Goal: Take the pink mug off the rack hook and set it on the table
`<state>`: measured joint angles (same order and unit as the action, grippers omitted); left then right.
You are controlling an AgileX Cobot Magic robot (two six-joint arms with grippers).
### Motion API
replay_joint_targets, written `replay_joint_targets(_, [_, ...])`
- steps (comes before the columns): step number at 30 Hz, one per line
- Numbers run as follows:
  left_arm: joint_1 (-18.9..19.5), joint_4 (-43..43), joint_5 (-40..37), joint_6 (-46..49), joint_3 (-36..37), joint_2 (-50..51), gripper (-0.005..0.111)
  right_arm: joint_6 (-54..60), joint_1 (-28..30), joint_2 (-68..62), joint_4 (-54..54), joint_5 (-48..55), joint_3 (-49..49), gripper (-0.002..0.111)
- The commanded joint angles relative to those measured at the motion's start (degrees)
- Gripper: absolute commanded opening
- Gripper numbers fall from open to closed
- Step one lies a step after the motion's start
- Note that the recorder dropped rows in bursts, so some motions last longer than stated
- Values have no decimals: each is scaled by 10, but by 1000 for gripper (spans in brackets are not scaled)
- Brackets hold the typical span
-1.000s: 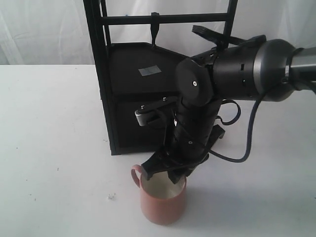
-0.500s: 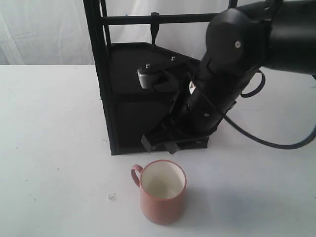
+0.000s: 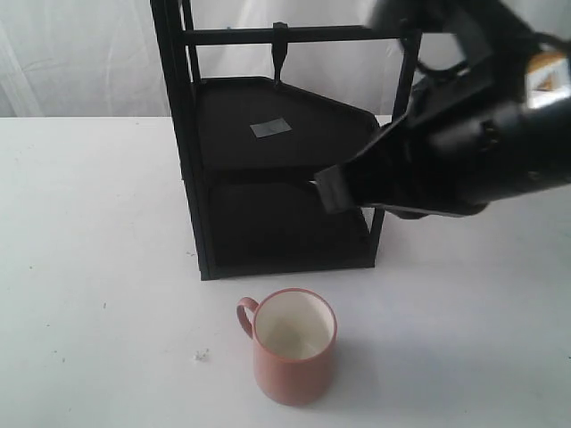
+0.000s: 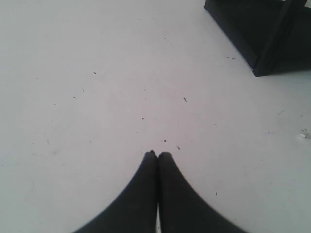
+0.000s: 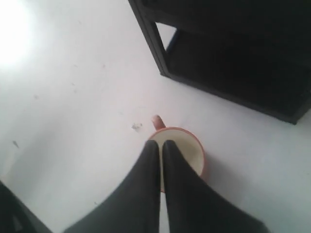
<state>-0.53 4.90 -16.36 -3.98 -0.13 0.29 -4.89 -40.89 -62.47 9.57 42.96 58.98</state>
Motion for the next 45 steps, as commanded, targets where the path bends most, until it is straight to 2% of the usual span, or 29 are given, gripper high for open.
replay_joint_targets(1, [-1, 4, 0, -1, 1, -3, 0, 1, 3, 117, 52, -47, -70, 0])
replay_joint_targets(6, [-1, 4, 0, -1, 1, -3, 0, 67, 3, 262, 80, -120, -202, 0])
replay_joint_targets(10, [-1, 4, 0, -1, 1, -3, 0, 64, 3, 380, 94, -167, -307, 0])
replay_joint_targets(13, [-1, 4, 0, -1, 1, -3, 0, 63, 3, 441, 32, -166, -348, 0])
replay_joint_targets(16, [-1, 4, 0, -1, 1, -3, 0, 17, 3, 480, 45, -171, -362, 0])
replay_joint_targets(21, [-1, 4, 0, -1, 1, -3, 0, 81, 3, 498, 24, -189, -402, 0])
replay_joint_targets(25, [-1, 4, 0, -1, 1, -3, 0, 92, 6, 501, 1, -324, -500, 0])
replay_joint_targets(29, [-1, 4, 0, -1, 1, -3, 0, 63, 38, 530, -27, -390, -568, 0])
replay_joint_targets(35, [-1, 4, 0, -1, 1, -3, 0, 29, 76, 571, -70, -350, -590, 0])
replay_joint_targets(39, [-1, 4, 0, -1, 1, -3, 0, 29, 78, 581, -72, -277, -590, 0])
replay_joint_targets(45, [-1, 4, 0, -1, 1, -3, 0, 29, 78, 581, -72, -262, -590, 0])
